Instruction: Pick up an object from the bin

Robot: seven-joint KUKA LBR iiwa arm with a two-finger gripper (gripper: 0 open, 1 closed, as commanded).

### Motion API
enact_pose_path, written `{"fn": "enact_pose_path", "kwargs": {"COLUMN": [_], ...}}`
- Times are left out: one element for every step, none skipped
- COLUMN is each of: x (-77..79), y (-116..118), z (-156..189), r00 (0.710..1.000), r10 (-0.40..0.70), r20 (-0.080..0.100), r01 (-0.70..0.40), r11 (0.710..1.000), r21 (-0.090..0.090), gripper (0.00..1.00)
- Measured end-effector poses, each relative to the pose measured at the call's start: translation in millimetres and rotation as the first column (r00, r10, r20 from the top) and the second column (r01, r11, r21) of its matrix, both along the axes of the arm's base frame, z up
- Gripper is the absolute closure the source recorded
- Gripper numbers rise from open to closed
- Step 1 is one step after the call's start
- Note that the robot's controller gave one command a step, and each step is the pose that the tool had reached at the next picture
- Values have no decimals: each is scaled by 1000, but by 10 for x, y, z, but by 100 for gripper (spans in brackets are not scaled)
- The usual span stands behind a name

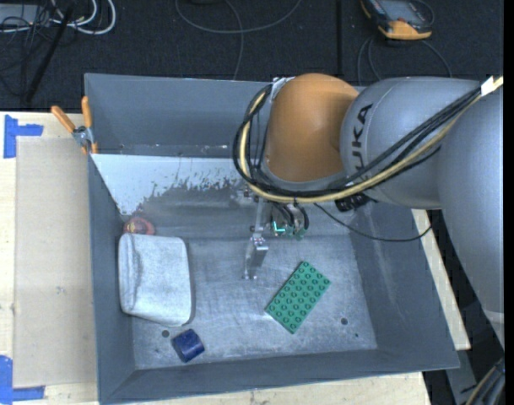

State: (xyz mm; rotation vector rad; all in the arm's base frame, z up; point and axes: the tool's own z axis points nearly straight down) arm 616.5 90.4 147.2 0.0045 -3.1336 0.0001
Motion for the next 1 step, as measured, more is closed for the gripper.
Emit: {"fn": "enact_pose_path", "kwargs": {"x": [-516], "y": [-720], "z": [-397], "r00": [977], "r10": [212], "r20": [1], "r01": [-212], "r11": [977], "r21": [-1], "gripper": [0]}}
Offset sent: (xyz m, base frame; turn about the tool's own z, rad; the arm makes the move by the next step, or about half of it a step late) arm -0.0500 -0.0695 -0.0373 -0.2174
